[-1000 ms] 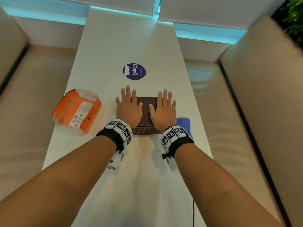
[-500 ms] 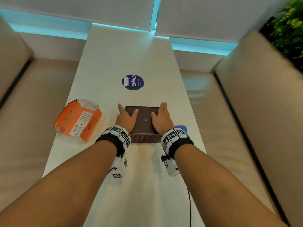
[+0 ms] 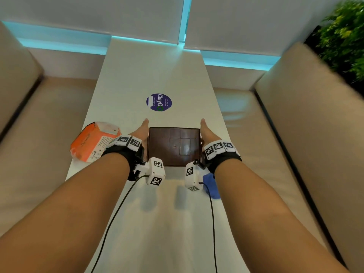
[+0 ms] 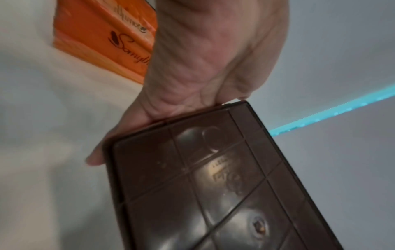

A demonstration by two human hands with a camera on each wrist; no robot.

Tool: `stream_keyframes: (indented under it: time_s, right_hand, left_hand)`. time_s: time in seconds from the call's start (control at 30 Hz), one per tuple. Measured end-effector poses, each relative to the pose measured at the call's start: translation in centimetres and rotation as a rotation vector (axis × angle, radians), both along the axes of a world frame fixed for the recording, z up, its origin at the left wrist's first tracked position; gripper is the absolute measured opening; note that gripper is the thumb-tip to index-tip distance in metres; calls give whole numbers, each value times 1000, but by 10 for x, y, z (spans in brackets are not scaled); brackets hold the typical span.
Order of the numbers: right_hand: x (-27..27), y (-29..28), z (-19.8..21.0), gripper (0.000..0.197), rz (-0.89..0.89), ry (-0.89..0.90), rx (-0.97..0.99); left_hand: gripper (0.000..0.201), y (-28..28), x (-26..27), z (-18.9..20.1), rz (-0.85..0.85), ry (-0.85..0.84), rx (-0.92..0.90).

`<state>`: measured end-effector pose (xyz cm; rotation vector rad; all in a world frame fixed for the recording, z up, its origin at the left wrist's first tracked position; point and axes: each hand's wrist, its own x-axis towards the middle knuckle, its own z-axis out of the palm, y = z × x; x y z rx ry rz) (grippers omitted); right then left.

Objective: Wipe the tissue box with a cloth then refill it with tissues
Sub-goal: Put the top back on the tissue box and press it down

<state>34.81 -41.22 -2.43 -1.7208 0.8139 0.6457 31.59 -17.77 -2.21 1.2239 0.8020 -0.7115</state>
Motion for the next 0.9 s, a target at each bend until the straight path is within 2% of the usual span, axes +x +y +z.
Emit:
stream_keyframes:
  time_s: [0.03, 0.07, 0.17, 0.23, 0.3, 0.33, 0.43, 0.53, 0.57, 0.6, 0.67, 0.7, 0.9]
  right_hand:
    - [0, -3, -1, 114, -33, -14, 85]
    - [-2, 0, 10, 100, -27, -38, 150]
    - [-30, 15, 66, 33, -6, -101, 269]
    - [-39, 16, 81, 16, 46, -154, 311]
    - [-43, 15, 84, 17, 46, -174, 360]
    - [-43, 13, 84, 22, 51, -182, 376]
    - [-47, 15, 76, 46, 15, -224, 440]
    - [-66, 23, 63, 25, -109, -295, 481]
    - [-71, 25, 56, 25, -153, -314, 474]
    - [-75, 27, 47, 31, -176, -339, 462]
    - [-81, 27, 32, 54, -237, -381, 442]
    - [-81, 28, 27, 56, -253, -406, 427]
    - [-94, 30, 4, 58, -182, -461, 360]
  left_hand:
    - [78, -1, -4, 8, 42, 14, -91]
    - [64, -4, -7, 18, 17, -24, -118]
    - [35, -9, -17, 41, -3, -114, -82]
    - [28, -5, -20, 43, -8, -154, -122]
    - [29, -3, -23, 45, -8, -196, -184]
    - [35, -3, -22, 44, -8, -213, -204]
    - [71, -15, -29, 45, -5, -278, -144]
    - [97, -20, -24, 18, 61, -330, -81]
    - [105, -21, -21, 4, 88, -328, -53]
    - [99, -23, -22, -3, 125, -339, -26]
    - [61, -28, -32, -7, 183, -423, 44]
    - [51, -32, -41, -4, 180, -452, 84]
    - [46, -27, -56, -43, 23, -535, 213]
